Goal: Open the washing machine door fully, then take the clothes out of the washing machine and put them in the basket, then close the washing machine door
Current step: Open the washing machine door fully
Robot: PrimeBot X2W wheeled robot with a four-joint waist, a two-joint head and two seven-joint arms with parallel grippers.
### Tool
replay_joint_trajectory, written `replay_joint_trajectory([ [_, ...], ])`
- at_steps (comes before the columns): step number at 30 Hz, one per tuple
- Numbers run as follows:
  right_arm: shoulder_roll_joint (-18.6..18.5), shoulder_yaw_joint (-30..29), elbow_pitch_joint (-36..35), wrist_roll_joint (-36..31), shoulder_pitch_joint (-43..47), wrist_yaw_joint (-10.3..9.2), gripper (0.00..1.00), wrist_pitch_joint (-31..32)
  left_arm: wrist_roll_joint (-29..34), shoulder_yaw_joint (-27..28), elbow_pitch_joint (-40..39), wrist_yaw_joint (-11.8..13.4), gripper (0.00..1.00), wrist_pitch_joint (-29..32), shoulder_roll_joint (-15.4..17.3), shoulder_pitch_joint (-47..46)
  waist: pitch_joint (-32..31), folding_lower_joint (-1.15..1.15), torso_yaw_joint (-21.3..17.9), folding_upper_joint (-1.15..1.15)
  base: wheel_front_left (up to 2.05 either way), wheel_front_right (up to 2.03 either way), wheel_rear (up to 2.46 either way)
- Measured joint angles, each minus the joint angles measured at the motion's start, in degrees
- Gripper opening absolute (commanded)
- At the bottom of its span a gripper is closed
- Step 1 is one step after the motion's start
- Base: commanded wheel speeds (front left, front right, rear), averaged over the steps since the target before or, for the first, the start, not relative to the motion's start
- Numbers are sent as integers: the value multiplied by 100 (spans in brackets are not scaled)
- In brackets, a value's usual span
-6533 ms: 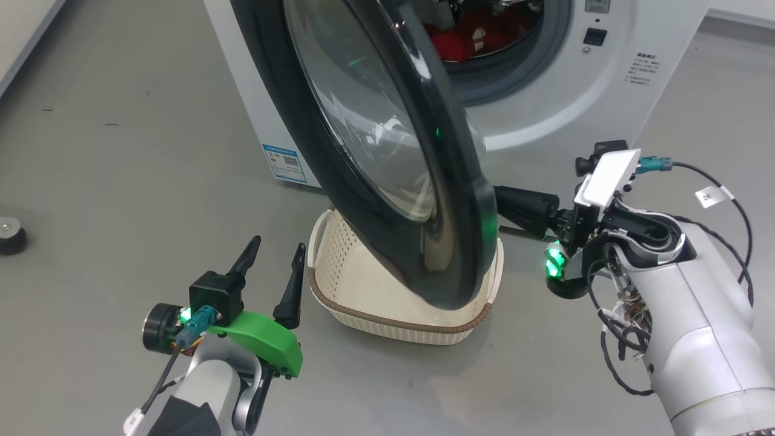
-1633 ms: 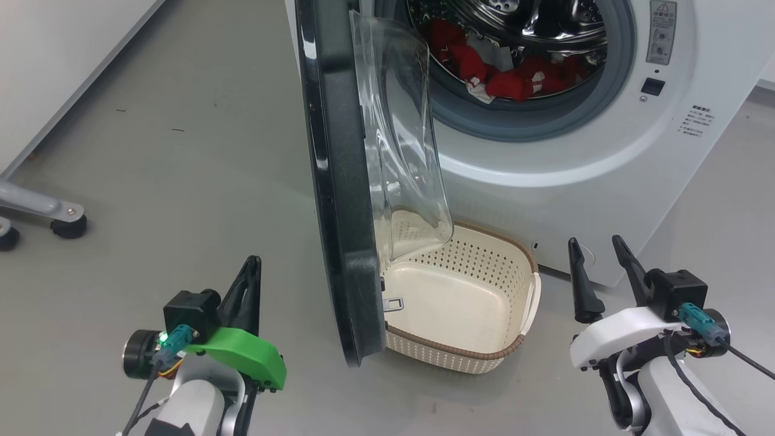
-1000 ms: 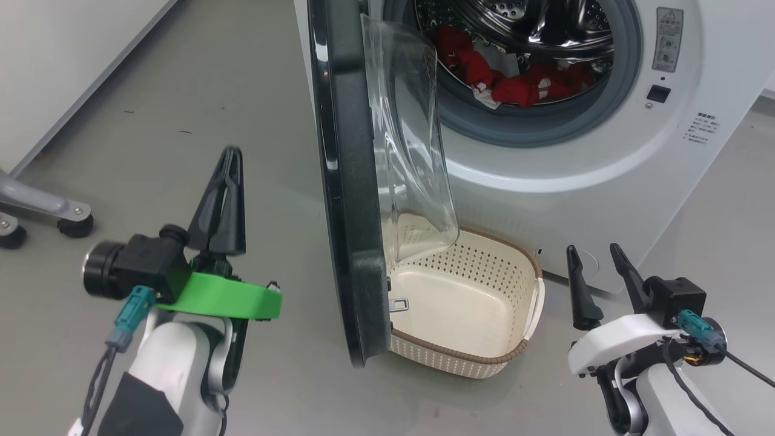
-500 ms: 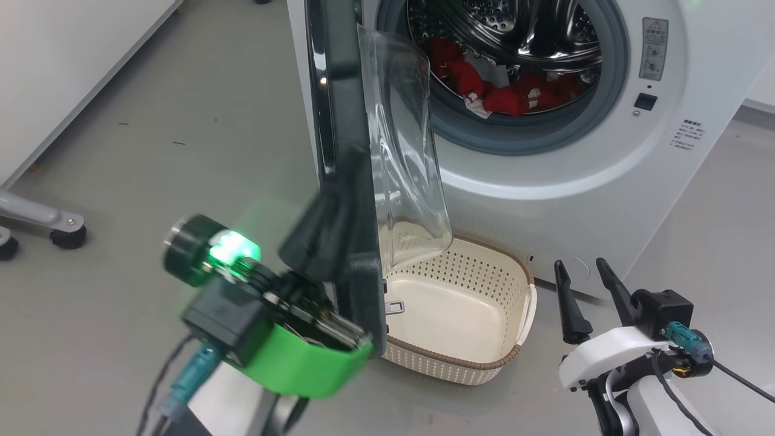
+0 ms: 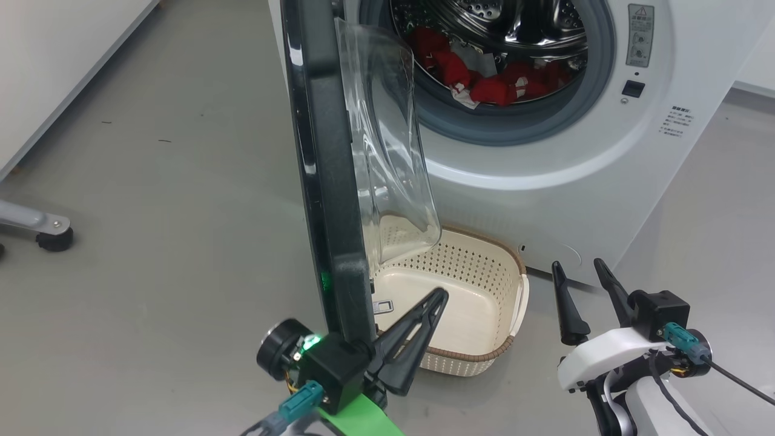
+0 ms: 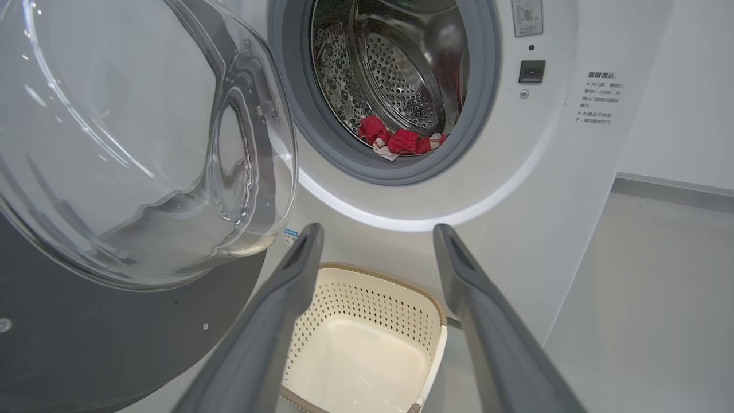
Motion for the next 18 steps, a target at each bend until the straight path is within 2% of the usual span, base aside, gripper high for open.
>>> replay_joint_trajectory([
  [10, 20, -90, 21, -52, -5, 49, 100, 0, -102, -69, 300, 11, 0, 442, 23, 205, 153, 0, -60, 0, 0, 0, 0],
  [18, 25, -167, 53, -83, -20, 107, 100, 0, -102, 88, 500, 221, 0, 541, 31, 259, 219, 0, -60, 0, 0, 0, 0],
])
